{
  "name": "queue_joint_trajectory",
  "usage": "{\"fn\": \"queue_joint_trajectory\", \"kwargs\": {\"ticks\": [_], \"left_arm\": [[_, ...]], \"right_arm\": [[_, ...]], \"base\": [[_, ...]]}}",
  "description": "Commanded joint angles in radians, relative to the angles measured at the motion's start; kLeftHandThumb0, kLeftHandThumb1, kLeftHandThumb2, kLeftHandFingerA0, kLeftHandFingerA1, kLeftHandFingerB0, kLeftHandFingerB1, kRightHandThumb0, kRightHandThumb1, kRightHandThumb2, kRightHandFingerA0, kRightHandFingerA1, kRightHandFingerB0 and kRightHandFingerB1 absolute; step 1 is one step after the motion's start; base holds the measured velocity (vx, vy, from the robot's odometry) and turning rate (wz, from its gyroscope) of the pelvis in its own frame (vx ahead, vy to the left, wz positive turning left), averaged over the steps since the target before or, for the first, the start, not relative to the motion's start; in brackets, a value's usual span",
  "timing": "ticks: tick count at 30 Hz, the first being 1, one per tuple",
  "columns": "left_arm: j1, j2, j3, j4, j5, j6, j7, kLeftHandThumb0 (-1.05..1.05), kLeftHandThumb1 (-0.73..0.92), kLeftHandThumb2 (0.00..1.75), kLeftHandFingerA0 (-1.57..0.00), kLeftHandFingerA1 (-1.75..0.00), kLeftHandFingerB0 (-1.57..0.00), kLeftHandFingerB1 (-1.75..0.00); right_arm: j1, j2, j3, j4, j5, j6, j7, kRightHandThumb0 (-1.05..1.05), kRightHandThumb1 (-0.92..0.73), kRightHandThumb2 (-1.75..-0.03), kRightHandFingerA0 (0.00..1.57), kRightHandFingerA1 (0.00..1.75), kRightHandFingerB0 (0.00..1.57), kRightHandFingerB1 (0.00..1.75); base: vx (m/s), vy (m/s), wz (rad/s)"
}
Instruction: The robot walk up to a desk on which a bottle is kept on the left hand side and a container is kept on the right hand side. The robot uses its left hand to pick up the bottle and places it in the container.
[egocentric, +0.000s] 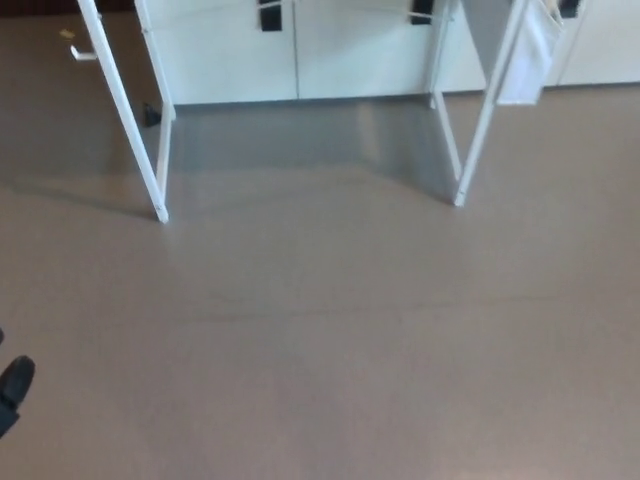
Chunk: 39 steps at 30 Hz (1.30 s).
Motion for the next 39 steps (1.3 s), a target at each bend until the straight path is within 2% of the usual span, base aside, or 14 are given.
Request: {"fn": "queue_joint_trajectory", "kwargs": {"ticks": [1,11,18,20,21,23,24,25,33,34,35,36,38,39], "left_arm": [[0.01,0.004,-0.007,-0.016,-0.01,0.02,0.001,-0.25,0.65,0.63,-0.24,-0.34,-0.2,-0.31],[0.057,0.0,-0.013,-0.014,-0.016,0.02,-0.026,-0.26,0.65,0.65,-0.19,-0.34,-0.15,-0.31],[0.187,-0.008,-0.042,-0.04,0.007,0.023,-0.035,-0.29,0.67,0.66,-0.23,-0.35,-0.19,-0.32],[0.216,-0.003,-0.06,-0.047,0.019,0.032,-0.04,-0.25,0.74,0.62,-0.27,-0.33,-0.17,-0.28],[0.237,0.014,-0.093,-0.056,0.052,0.057,-0.028,-0.28,0.72,0.62,-0.32,-0.34,-0.18,-0.28],[0.261,0.032,-0.129,-0.059,0.078,0.079,-0.01,-0.27,0.71,0.61,-0.36,-0.36,-0.2,-0.29],[0.265,0.04,-0.143,-0.048,0.087,0.087,-0.011,-0.3,0.65,0.67,-0.3,-0.39,-0.19,-0.34],[0.271,0.053,-0.164,-0.028,0.1,0.091,-0.014,-0.25,0.71,0.61,-0.33,-0.37,-0.17,-0.29],[0.332,0.081,-0.209,0.025,0.141,0.044,-0.013,-0.29,0.7,0.61,-0.31,-0.36,-0.19,-0.3],[0.34,0.086,-0.209,0.033,0.15,0.055,0.008,-0.31,0.65,0.59,-0.38,-0.35,-0.34,-0.33],[0.34,0.09,-0.209,0.036,0.155,0.074,0.032,-0.31,0.65,0.59,-0.38,-0.35,-0.34,-0.33],[0.34,0.092,-0.209,0.036,0.159,0.086,0.049,-0.33,0.66,0.59,-0.41,-0.35,-0.45,-0.35],[0.339,0.096,-0.209,0.038,0.162,0.093,0.055,-0.31,0.68,0.6,-0.38,-0.35,-0.49,-0.38],[0.341,0.101,-0.212,0.04,0.172,0.101,0.066,-0.4,0.59,0.74,-0.38,-0.44,-0.5,-0.47]], "right_arm": [[-0.003,-0.027,0.003,0.008,0.005,-0.01,-0.017,-0.42,-0.26,-0.49,0.8,0.53,0.6,0.45],[0.067,-0.025,0.012,-0.004,0.006,-0.026,0.019,-0.45,-0.28,-0.5,0.74,0.53,0.58,0.45],[0.219,-0.018,0.014,-0.012,0.006,-0.062,0.075,-0.45,-0.29,-0.5,0.71,0.52,0.55,0.45],[0.25,-0.018,0.012,-0.01,0.007,-0.07,0.084,-0.46,-0.28,-0.5,0.73,0.52,0.55,0.45],[0.27,-0.012,0.013,-0.006,-0.01,-0.078,0.036,-0.51,-0.22,-0.59,0.84,0.59,0.59,0.47],[0.3,-0.008,0.02,-0.002,-0.025,-0.092,0.012,-0.53,-0.23,-0.59,0.82,0.58,0.59,0.47],[0.312,-0.007,0.019,0.001,-0.025,-0.098,0.014,-0.51,-0.22,-0.59,0.82,0.59,0.59,0.47],[0.33,-0.005,0.017,0.008,-0.023,-0.104,0.017,-0.54,-0.23,-0.57,0.82,0.57,0.61,0.46],[0.408,-0.003,0.018,0.068,-0.021,-0.154,0.038,-0.55,-0.22,-0.57,0.86,0.57,0.62,0.46],[0.418,-0.006,0.017,0.093,-0.021,-0.165,0.049,-0.55,-0.19,-0.54,0.87,0.56,0.65,0.45],[0.419,-0.009,0.016,0.116,-0.019,-0.177,0.058,-0.55,-0.19,-0.54,0.87,0.56,0.65,0.45],[0.419,-0.012,0.017,0.131,-0.02,-0.189,0.063,-0.56,-0.19,-0.54,0.87,0.56,0.65,0.45],[0.419,-0.013,0.018,0.142,-0.022,-0.197,0.066,-0.57,-0.17,-0.54,0.9,0.55,0.67,0.46],[0.422,-0.014,0.02,0.15,-0.022,-0.197,0.062,-0.56,-0.18,-0.53,0.89,0.55,0.7,0.46]], "base": [[0.45,-0.078,0.35],[0.46,-0.126,0.12],[0.48,0.129,-0.35],[0.58,0.272,-0.31],[0.57,0.29,-0.02],[0.56,0.282,-0.06],[0.55,0.276,0.08],[0.53,0.256,0.06],[0.37,-0.073,0.21],[0.4,-0.222,0.77],[0.4,-0.222,0.48],[0.37,-0.223,0.03],[0.28,-0.126,0.08],[0.25,-0.108,-0.02]]}}
